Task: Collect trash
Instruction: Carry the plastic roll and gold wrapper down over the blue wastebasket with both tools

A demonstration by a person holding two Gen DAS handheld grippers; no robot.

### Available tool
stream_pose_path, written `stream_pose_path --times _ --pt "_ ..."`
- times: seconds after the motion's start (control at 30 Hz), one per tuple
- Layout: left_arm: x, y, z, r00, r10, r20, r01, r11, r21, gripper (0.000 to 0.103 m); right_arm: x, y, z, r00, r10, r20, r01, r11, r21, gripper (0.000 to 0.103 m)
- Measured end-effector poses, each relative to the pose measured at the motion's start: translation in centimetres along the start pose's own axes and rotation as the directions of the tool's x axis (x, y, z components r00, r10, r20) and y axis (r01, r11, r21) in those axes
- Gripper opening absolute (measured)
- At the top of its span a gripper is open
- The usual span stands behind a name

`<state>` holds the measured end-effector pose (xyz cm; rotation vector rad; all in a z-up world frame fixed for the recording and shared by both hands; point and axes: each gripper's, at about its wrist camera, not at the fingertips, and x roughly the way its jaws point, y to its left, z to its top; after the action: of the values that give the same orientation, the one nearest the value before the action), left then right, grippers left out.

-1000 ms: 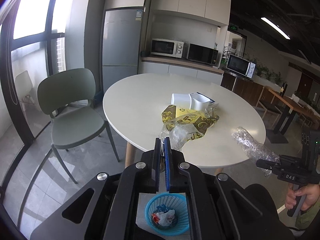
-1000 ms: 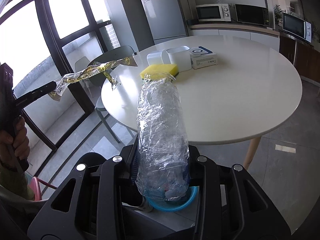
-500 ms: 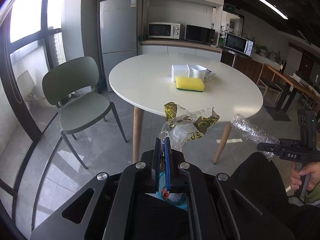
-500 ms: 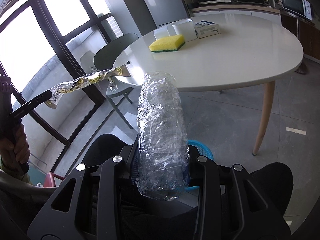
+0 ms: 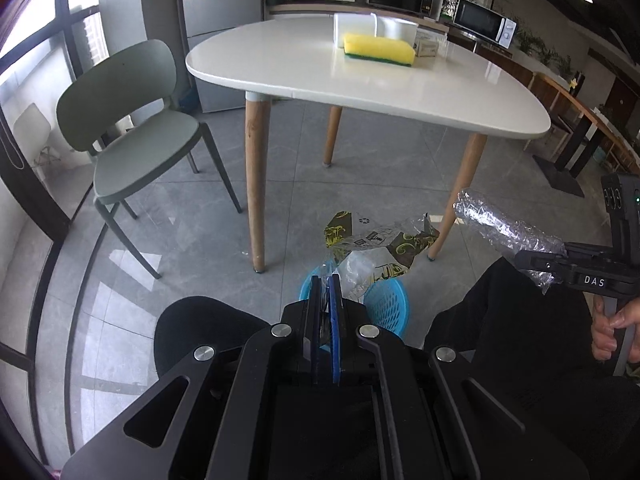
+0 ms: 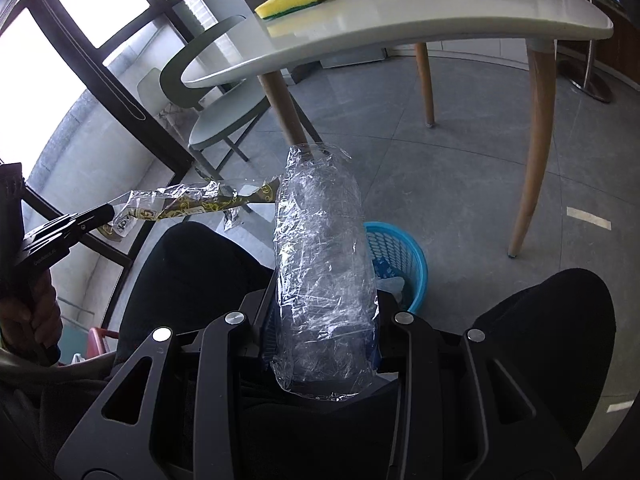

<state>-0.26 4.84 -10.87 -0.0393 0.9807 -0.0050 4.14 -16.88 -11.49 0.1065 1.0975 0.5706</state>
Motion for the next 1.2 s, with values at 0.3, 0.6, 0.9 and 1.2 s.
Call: stream_pose_path --times 0.3,0.6,0.9,1.2 --pt "7.2 -0.6 -0.2 0.992 0.026 -0.120 -0.026 1.000 0.003 0.003 4.4 -2.5 0.2 0.997 -0.033 -0.076 0.039 0.996 0.080 0.032" --pt "13.3 -1.6 0.2 0.977 0.054 -0.205 -0.057 0.998 -0.009 0.003 8.3 -5.0 -0.1 0.986 -0.009 -0.168 0.033 0.990 0.139 0.032" --pt "17.7 -2.2 0.0 0.955 0.013 -0.295 -0.031 0.998 -0.055 0.003 12.5 -6.3 -0.1 0.965 -0.026 -0.261 0.075 0.981 0.180 0.032" --pt "22.8 -2.2 -0.2 0.909 -0.064 -0.413 0.002 0.989 -0.148 0.003 17.4 -6.8 0.4 0.941 -0.008 -0.337 0.080 0.977 0.199 0.032"
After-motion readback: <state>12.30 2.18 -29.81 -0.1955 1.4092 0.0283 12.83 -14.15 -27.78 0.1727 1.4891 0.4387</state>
